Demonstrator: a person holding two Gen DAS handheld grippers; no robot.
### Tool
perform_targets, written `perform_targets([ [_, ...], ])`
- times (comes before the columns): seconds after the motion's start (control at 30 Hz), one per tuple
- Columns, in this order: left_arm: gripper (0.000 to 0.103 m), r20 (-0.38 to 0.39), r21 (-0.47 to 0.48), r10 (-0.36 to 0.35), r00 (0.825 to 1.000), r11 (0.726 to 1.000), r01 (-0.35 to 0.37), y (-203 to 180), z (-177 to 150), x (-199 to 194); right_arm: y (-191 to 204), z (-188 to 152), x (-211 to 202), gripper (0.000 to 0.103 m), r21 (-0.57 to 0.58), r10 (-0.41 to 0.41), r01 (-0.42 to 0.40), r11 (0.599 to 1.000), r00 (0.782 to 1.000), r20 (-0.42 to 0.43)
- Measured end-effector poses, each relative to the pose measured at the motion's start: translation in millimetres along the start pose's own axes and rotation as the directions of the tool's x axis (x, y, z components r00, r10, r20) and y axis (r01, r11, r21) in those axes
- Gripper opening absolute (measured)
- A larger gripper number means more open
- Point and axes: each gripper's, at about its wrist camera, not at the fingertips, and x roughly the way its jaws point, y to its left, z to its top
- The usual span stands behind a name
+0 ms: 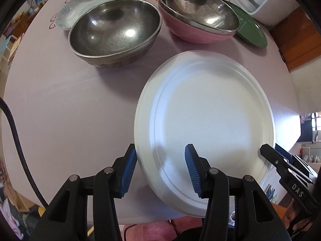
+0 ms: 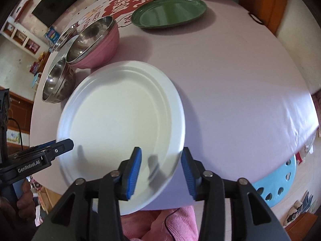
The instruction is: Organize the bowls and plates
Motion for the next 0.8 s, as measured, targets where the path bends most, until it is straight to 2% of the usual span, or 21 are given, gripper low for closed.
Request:
perform_targets([
  [0.07,0.057,-0.003,-0.016,0.012,1.000,1.000,-0.012,-2.2,3.9,0.0,-2.0,7.0,0.2,0.046,-0.021,0.006,-0.006,1.000,1.000,-0.011],
  [0.13,0.058,0.000,-0.038,0.023,1.000,0.999,-0.023,-3.6,5.8,-3.4,-5.1,15.1,-1.0,0.049,-0.035,0.014,-0.015,0.999,1.000,-0.014],
  [0.2,0.064,-0.002,-0.059,0.032,1.000,0.998,-0.032,-4.7,8.6,-5.4,-9.1,23.9,-2.0,0.051,-0.046,0.016,-0.017,0.999,1.000,-0.015],
  [0.27,0.066,-0.012,-0.080,0.041,0.999,0.996,-0.042,-5.1,10.7,-8.4,-13.6,34.1,-3.1,0.052,-0.053,0.021,-0.021,0.998,1.000,-0.015],
  [0.5,0.069,0.016,-0.158,0.066,0.998,0.985,-0.063,-3.5,15.2,-30.9,-19.7,65.1,-3.8,0.053,-0.072,0.052,-0.052,0.996,0.999,-0.001],
  [0.8,0.070,0.080,-0.268,0.074,0.994,0.962,-0.050,12.3,8.3,-66.7,4.1,91.0,1.0,0.053,-0.177,0.110,-0.108,0.978,0.994,-0.001],
])
